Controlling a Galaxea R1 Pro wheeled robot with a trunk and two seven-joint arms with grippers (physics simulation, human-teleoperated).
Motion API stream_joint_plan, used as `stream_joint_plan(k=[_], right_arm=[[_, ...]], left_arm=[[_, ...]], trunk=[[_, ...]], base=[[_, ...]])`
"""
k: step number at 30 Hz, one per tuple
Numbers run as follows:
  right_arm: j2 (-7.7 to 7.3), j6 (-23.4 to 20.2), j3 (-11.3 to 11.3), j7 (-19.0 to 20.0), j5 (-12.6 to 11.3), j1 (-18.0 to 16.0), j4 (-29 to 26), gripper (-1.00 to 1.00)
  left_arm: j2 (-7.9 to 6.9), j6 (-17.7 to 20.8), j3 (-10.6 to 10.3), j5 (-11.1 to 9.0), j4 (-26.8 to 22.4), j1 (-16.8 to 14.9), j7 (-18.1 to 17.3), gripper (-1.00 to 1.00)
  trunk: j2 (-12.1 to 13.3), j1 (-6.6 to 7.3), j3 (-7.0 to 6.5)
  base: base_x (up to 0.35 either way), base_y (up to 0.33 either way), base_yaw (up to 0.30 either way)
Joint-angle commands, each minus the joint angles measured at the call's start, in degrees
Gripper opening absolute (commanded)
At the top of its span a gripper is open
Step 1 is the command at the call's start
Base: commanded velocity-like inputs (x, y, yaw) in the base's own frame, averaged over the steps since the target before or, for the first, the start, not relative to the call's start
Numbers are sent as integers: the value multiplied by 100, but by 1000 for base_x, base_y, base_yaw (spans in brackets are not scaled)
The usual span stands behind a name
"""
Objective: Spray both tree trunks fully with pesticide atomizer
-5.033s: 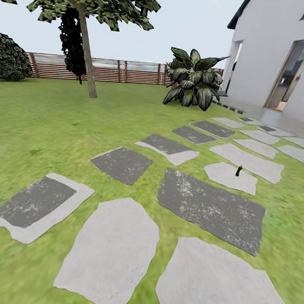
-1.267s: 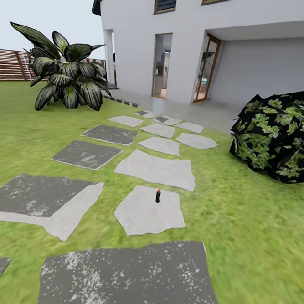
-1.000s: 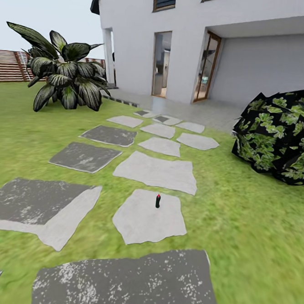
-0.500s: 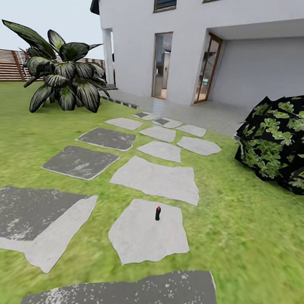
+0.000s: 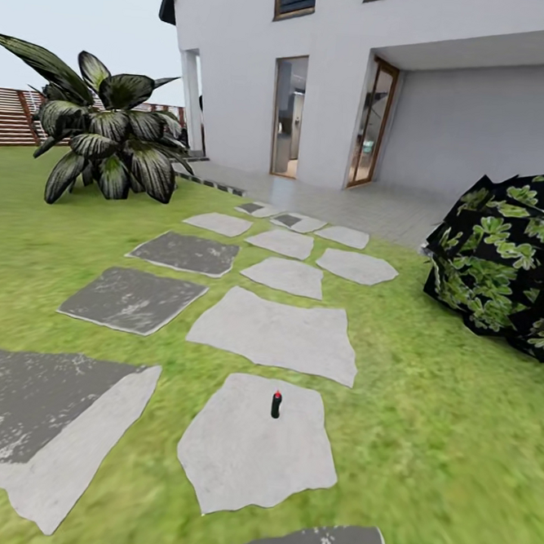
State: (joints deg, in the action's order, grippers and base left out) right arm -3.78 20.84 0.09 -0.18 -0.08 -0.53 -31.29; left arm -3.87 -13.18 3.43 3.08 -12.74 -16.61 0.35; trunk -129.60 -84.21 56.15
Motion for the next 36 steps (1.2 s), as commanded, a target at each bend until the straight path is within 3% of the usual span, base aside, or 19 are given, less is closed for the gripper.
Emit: stream_joint_plan(k=[1, 28, 36], right_arm=[[0, -1, 0, 0, 2, 0, 0, 100], [0, -1, 0, 0, 0, 0, 0, 100], [0, 7, 3, 1, 7, 0, -50, 100]], left_arm=[[0, 0, 0, 0, 0, 0, 0, 100], [-1, 0, 0, 0, 0, 0, 0, 100], [61, 2, -16, 11, -182, -39, -2, 100]], trunk=[[0, 0, 0], [0, 0, 0], [0, 0, 0]], base=[[289, -146, 0], [280, -163, 0], [278, -167, 0]])
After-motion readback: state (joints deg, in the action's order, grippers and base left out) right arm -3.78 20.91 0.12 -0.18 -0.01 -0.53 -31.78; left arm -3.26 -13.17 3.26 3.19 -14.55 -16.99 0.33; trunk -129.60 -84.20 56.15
